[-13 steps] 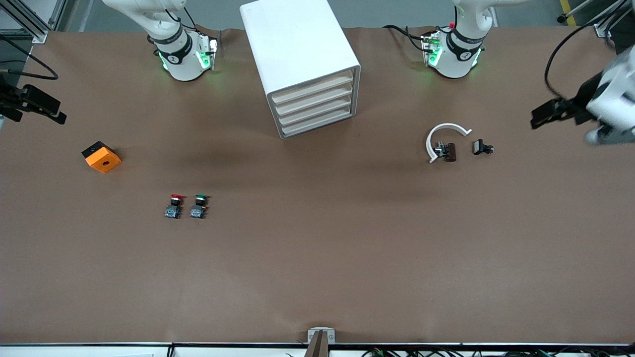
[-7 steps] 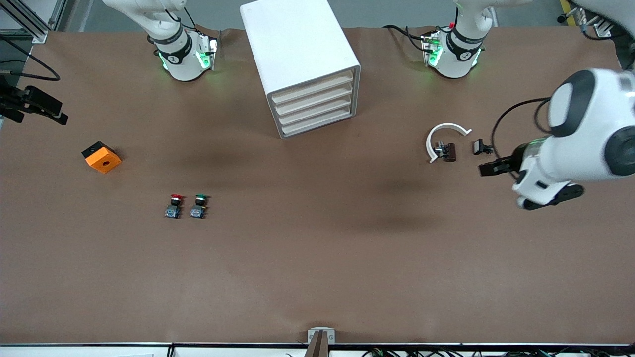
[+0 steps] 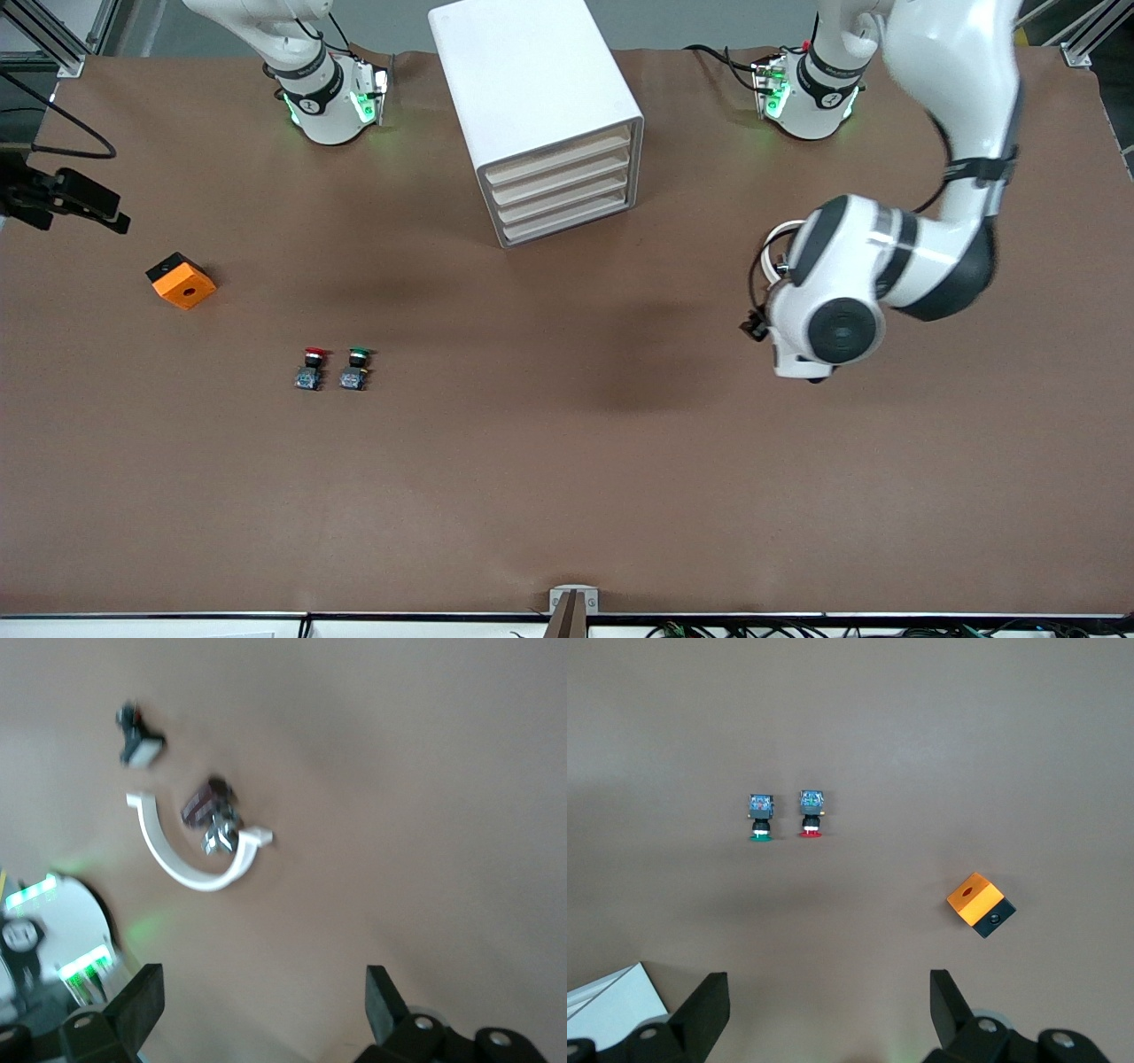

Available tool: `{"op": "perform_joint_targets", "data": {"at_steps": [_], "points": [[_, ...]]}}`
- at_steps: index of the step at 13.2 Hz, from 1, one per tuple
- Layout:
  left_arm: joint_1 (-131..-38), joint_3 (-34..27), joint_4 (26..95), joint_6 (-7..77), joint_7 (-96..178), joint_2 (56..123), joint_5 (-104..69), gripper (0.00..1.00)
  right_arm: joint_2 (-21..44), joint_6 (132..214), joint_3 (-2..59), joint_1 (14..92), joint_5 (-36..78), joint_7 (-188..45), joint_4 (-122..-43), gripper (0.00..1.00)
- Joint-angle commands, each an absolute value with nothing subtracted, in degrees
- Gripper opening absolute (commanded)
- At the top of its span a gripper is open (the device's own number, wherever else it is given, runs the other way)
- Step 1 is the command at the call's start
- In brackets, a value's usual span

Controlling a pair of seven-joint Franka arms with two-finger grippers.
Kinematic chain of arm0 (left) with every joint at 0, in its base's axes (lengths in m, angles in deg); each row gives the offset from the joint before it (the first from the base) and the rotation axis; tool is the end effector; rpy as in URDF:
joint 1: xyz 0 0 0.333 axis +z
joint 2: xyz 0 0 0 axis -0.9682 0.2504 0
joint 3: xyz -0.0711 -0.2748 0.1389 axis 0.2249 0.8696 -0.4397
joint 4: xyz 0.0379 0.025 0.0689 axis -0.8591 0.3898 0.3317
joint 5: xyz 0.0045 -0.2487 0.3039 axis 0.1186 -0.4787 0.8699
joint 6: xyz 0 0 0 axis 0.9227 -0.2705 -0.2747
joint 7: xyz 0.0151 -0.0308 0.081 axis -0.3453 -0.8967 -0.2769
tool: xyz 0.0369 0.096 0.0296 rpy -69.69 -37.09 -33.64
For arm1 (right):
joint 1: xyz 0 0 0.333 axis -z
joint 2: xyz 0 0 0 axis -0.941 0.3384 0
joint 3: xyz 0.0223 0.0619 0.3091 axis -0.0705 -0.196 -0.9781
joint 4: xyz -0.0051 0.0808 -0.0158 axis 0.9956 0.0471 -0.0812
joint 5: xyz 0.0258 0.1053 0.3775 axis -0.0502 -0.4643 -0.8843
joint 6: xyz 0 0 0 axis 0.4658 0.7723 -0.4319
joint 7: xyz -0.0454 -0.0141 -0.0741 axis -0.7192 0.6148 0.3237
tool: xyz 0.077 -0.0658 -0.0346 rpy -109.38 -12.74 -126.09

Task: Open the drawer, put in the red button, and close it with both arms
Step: 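Grasp the drawer handle with the left gripper while the right gripper reaches the red button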

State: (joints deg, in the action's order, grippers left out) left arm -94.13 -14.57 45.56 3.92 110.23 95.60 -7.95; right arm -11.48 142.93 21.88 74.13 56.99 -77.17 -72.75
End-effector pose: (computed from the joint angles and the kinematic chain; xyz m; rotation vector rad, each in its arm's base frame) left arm 0.5780 -0.2652 0.3248 -2.4567 -1.1431 0.5409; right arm 0.5480 -0.0260 0.6195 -3.1248 0.1002 0.1187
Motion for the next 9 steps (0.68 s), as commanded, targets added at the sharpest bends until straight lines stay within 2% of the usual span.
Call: {"op": "perform_joint_targets", "data": {"at_steps": [1, 4, 9], "points": [[-98.5, -15.1, 43.3, 2.6, 125.2, 100.5, -13.0, 1.00, -6.0, 143.1, 21.5, 73.3, 58.8, -76.7, -71.7, 1.00], [-100.4, -15.0, 41.8, 2.7, 144.8, 104.5, -23.7, 1.00, -0.4, 148.4, 21.5, 72.6, 58.9, -76.8, -73.4, 1.00], [-102.7, -15.0, 41.9, 2.7, 154.0, 105.7, -36.9, 1.00, 4.2, 166.9, 21.6, 69.9, 58.9, -78.2, -84.2, 1.00]]}}
